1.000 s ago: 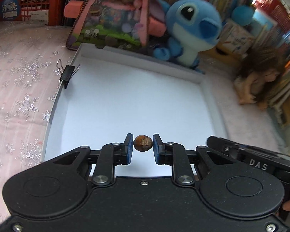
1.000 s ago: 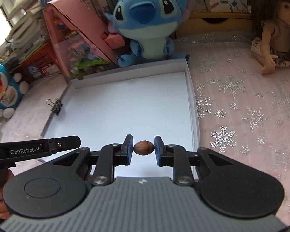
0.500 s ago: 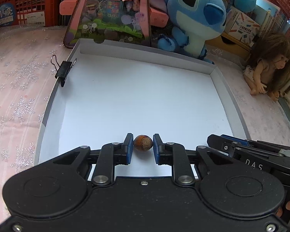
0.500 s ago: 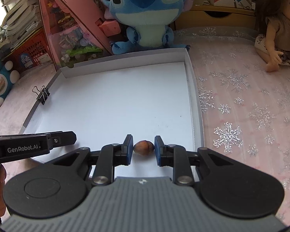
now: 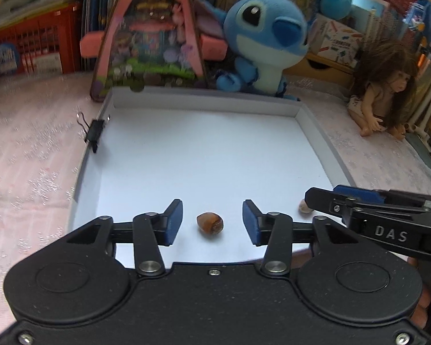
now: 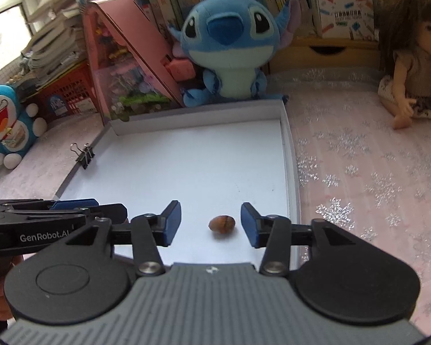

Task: Organize rigid objects
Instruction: 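Carry the brown nut into the white tray and open the left tool, then lift the left tool out of the tray and back over the objects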

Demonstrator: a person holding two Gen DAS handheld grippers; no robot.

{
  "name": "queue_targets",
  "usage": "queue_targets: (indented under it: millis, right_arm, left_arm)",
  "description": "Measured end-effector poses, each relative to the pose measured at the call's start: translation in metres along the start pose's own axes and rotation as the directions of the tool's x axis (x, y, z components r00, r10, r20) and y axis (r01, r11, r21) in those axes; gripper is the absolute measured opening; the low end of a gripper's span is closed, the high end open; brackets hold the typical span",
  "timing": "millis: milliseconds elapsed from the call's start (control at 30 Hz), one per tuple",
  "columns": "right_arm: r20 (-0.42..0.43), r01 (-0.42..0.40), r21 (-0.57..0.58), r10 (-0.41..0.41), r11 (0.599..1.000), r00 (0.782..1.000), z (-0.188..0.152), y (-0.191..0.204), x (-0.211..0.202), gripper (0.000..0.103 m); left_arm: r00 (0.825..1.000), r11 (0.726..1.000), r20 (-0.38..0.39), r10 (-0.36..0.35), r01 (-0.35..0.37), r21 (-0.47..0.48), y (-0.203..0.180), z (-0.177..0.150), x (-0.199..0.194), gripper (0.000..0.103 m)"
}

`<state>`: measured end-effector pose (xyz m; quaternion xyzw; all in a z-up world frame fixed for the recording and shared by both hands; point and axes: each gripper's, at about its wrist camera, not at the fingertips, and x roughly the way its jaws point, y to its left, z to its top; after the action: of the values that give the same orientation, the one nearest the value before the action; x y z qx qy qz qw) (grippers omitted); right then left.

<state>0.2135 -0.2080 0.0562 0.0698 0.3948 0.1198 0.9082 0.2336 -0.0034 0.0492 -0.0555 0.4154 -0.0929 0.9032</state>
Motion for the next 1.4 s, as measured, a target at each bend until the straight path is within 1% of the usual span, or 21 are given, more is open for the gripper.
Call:
queue_targets:
  millis: [67, 200, 367, 500, 600, 733, 833, 967, 1133, 1267, 1333, 1400]
  right_arm:
    - [0.029, 0.005, -0.027, -0.004, 1.000, 1.000, -0.005, 0.002, -0.010, 0.069]
    - [0.080, 0.013, -0.075, -0.007, 0.997, 0.997, -0.021, 0.005, -0.027, 0.077]
    - [0.122, 0.006, -0.107, 0.007, 0.994, 0.993, -0.044, 0.007, -0.045, 0.081]
    - [0.149, -0.001, -0.112, 0.018, 0.994, 0.989, -0.064, 0.006, -0.058, 0.083]
    - [0.161, -0.002, -0.115, 0.021, 0.993, 0.987, -0.080, 0.006, -0.066, 0.083]
    - [0.178, 0.009, -0.126, 0.014, 0.992, 0.984, -0.101, 0.005, -0.076, 0.083]
    - [0.203, 0.043, -0.162, -0.010, 0.986, 0.979, -0.117, 0.006, -0.083, 0.084]
    - [0.229, 0.096, -0.211, -0.046, 0.973, 0.972, -0.134, 0.008, -0.091, 0.086]
    - [0.242, 0.114, -0.232, -0.056, 0.966, 0.969, -0.151, 0.004, -0.100, 0.086]
    - [0.253, 0.117, -0.226, -0.058, 0.967, 0.966, -0.162, 0.000, -0.107, 0.086]
    - [0.260, 0.125, -0.221, -0.065, 0.967, 0.963, -0.166, -0.002, -0.109, 0.086]
    - [0.263, 0.133, -0.217, -0.073, 0.967, 0.962, -0.169, -0.005, -0.111, 0.086]
  left_arm:
    - [1.000, 1.000, 0.030, -0.004, 0.004, 0.004, -0.001, -0.006, -0.010, 0.053]
    - [0.997, 1.000, 0.074, -0.021, 0.020, 0.013, -0.001, -0.023, -0.032, 0.059]
    - [0.992, 0.999, 0.116, -0.049, 0.048, 0.008, 0.002, -0.051, -0.055, 0.065]
    - [0.988, 0.998, 0.145, -0.043, 0.037, 0.043, 0.000, -0.078, -0.071, 0.070]
    - [0.986, 0.997, 0.164, -0.040, 0.029, 0.068, -0.002, -0.097, -0.081, 0.072]
    - [0.980, 0.996, 0.193, -0.037, 0.021, 0.083, -0.003, -0.119, -0.093, 0.073]
    - [0.976, 0.996, 0.213, -0.032, 0.014, 0.085, -0.002, -0.138, -0.100, 0.079]
    - [0.977, 0.994, 0.213, -0.015, -0.009, 0.107, 0.002, -0.156, -0.106, 0.079]
    - [0.967, 0.986, 0.254, 0.018, -0.059, 0.156, 0.005, -0.174, -0.117, 0.079]
    - [0.959, 0.983, 0.282, 0.024, -0.074, 0.170, 0.009, -0.186, -0.125, 0.079]
    - [0.954, 0.982, 0.299, 0.016, -0.071, 0.174, 0.012, -0.192, -0.128, 0.079]
    - [0.957, 0.981, 0.291, 0.011, -0.066, 0.181, 0.016, -0.195, -0.129, 0.079]
